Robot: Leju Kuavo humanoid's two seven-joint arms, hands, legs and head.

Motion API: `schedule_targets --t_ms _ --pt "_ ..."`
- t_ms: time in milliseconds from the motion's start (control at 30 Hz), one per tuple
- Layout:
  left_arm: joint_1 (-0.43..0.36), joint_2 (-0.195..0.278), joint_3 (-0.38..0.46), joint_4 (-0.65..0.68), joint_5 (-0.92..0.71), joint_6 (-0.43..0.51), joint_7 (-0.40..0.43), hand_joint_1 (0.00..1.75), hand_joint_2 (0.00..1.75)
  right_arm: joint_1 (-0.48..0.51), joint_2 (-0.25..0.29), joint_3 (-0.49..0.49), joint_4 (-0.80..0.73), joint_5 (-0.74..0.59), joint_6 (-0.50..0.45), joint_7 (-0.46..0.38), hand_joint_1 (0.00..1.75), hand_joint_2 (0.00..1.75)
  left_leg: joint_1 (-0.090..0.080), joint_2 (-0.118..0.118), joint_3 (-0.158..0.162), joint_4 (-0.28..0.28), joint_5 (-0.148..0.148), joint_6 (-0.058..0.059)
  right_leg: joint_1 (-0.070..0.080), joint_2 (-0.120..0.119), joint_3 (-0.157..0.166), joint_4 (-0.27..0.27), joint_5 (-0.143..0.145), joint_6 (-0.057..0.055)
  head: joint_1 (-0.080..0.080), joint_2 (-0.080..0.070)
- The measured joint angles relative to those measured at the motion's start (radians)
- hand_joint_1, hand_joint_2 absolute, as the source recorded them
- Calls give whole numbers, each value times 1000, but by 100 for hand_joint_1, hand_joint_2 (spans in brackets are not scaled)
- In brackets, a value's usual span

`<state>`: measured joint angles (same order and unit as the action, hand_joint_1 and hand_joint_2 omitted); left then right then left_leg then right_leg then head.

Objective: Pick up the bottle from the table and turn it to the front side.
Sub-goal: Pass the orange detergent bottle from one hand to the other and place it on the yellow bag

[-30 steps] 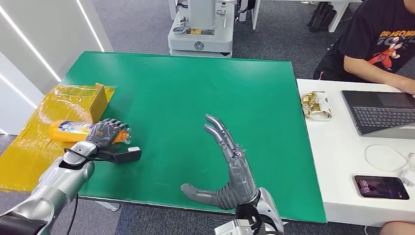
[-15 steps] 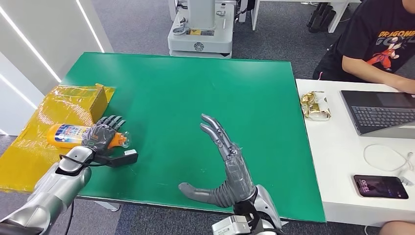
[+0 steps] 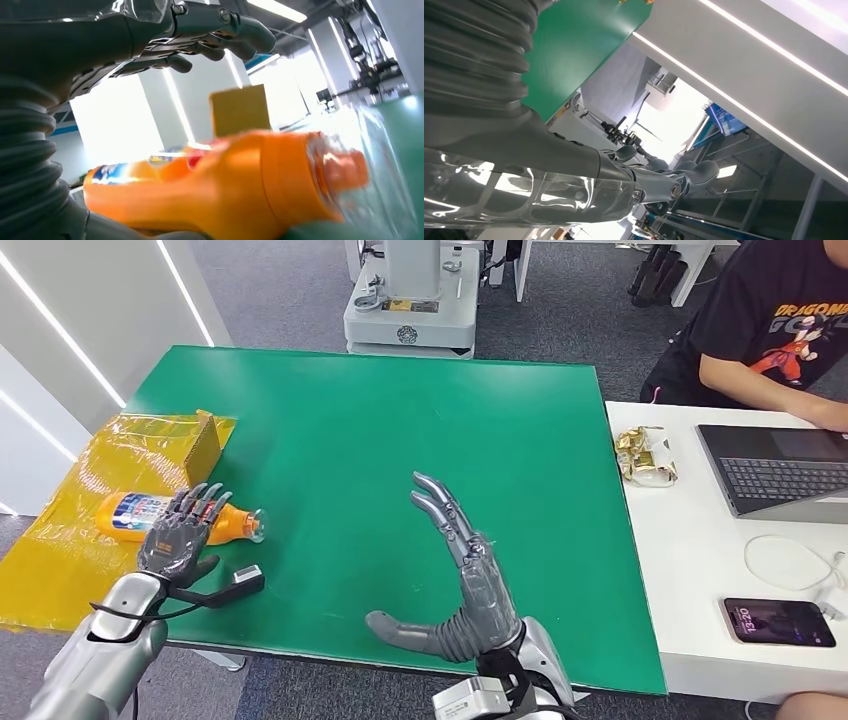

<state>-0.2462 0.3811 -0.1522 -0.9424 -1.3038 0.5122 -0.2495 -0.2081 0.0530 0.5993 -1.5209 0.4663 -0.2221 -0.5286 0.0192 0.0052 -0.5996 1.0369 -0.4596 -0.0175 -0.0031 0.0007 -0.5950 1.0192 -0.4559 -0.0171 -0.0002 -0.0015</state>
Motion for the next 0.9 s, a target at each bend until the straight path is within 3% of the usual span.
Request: schedule_targets --t_ms 167,267,567,700,900 --pt "38 -9 51 -79 22 9 -23 0 175 0 0 0 0 -3 -3 2 0 175 0 0 0 0 0 0 0 0 0 0 0 0 0 0" --pt "56 -25 75 -136 118 33 -89 0 175 0 0 0 0 -2 -3 9 0 175 0 0 0 0 0 0 0 -1 0 0 0 0 0 0" --pt "66 -152 86 -329 753 -142 -281 0 175 1 0 1 -2 15 -2 26 0 175 0 -1 0 1 0 0 0 -1 0 -1 0 0 0 0" --pt "69 -224 39 -417 987 -215 -359 0 175 1 0 6 -10 45 -31 40 0 175 0 -2 -1 1 0 0 0 -2 0 -1 0 0 0 0" --pt "70 -309 -89 -569 1129 -247 -351 0 175 5 -1 10 -31 56 -63 57 0 175 0 -1 -1 1 0 0 0 -1 0 -2 0 0 0 0"
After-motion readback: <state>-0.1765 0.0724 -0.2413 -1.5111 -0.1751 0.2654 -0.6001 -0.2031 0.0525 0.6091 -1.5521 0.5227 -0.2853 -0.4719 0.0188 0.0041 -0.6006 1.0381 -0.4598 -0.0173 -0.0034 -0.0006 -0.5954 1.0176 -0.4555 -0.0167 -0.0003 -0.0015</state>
